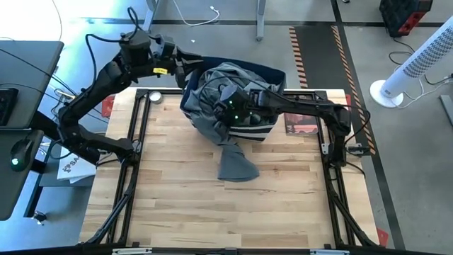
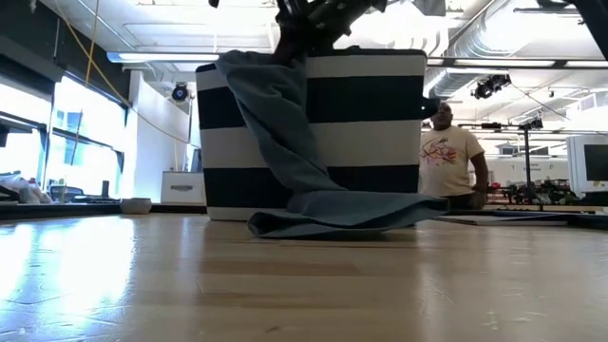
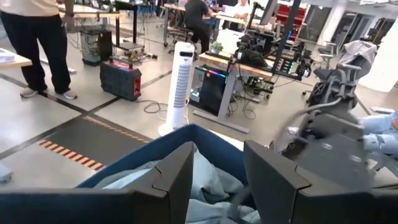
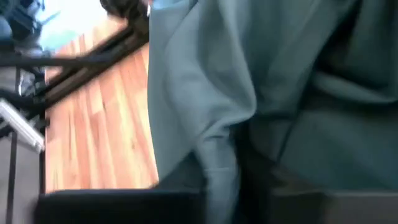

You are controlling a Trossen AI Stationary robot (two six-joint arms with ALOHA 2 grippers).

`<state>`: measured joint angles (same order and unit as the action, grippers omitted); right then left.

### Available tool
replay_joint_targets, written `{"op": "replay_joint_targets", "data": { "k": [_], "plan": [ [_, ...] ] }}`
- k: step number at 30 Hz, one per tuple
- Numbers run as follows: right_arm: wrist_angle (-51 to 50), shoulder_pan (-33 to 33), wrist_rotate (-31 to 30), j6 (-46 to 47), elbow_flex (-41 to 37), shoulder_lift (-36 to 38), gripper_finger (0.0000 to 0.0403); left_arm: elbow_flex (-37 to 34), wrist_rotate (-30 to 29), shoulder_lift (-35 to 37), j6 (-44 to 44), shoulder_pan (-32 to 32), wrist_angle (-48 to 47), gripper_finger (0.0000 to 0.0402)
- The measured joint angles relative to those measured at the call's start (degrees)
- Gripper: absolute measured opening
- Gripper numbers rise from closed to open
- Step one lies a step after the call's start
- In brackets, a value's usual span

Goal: Sort clothes
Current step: Put the gray pants into the blue bin

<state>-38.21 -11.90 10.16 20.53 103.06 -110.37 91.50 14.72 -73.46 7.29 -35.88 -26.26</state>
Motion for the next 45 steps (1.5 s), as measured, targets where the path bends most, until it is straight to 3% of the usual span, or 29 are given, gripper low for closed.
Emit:
{"op": "replay_joint_targets", "data": {
  "k": [2, 8, 13, 17, 28, 36, 45],
  "plan": [
    [2.2, -0.6, -0.7, 0.1, 0.0, 0.4, 0.0019, 0.0, 0.0, 0.9, 0.0, 0.0, 0.0, 0.0136],
    [4.6, -3.4, -5.0, 4.5, 3.6, 4.6, 0.001, 0.0, -0.1, 4.2, 0.0, 0.0, 0.0, 0.0135],
    [5.4, -6.0, -16.0, 3.2, 10.5, 9.9, 0.0012, 0.0, -0.5, 5.8, 0.0, 0.0, -0.8, 0.0135],
    [4.9, -8.6, -17.1, 1.1, 13.4, 13.0, 0.0007, 0.0, -0.5, 5.7, -0.6, 0.0, -2.5, 0.0135],
    [-1.7, -6.4, -2.2, 1.3, 9.7, 10.3, 0.0005, 0.0, -0.6, 5.2, -1.5, 0.0, -4.3, 0.0135],
    [-7.6, -2.9, 14.1, -1.1, 4.0, 9.5, 0.0006, 0.0, -0.5, 5.2, -1.5, 0.0, -5.0, 0.0135],
    [-9.9, 0.8, 15.9, -4.3, -6.3, 9.2, 0.0009, 0.0, -0.1, 5.2, -3.1, 0.0, -9.7, 0.0135]
  ]
}}
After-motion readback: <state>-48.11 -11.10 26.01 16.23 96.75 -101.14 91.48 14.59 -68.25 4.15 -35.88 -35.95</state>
